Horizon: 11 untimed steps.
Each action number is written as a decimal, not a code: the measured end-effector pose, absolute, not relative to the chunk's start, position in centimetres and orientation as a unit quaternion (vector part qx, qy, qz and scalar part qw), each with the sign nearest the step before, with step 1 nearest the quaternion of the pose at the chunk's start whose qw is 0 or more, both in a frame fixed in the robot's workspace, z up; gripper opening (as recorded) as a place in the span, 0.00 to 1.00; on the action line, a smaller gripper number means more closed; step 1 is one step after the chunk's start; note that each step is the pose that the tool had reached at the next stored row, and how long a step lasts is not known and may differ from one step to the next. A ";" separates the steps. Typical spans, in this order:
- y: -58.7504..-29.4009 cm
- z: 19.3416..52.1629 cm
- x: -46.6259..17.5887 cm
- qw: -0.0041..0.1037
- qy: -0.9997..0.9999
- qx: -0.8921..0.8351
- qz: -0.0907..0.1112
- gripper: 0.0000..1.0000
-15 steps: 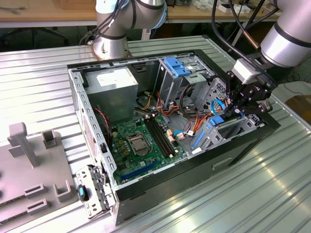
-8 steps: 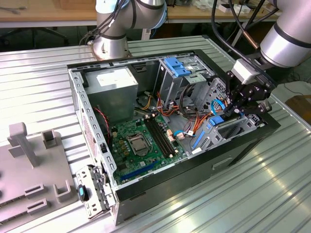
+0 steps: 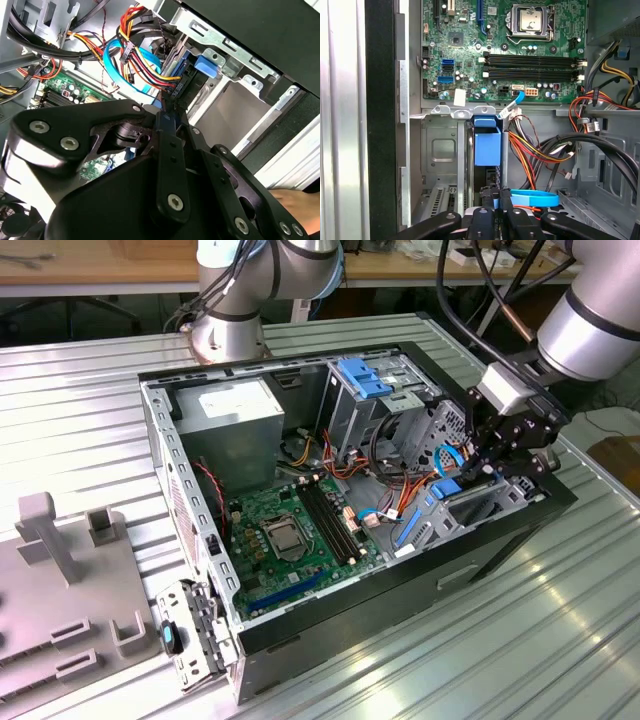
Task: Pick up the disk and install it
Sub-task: 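Insert the second disk wire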
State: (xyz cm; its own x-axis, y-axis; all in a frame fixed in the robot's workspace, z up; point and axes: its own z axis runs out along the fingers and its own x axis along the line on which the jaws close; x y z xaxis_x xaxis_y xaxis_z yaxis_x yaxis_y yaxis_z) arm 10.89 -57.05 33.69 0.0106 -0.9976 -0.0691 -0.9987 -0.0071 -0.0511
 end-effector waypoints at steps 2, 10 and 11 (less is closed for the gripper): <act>-57.1 33.7 10.9 0.043 0.703 -0.710 0.007 0.17; -57.1 35.1 10.9 0.044 0.703 -0.710 0.005 0.24; -57.1 35.2 10.9 0.044 0.703 -0.710 0.005 0.24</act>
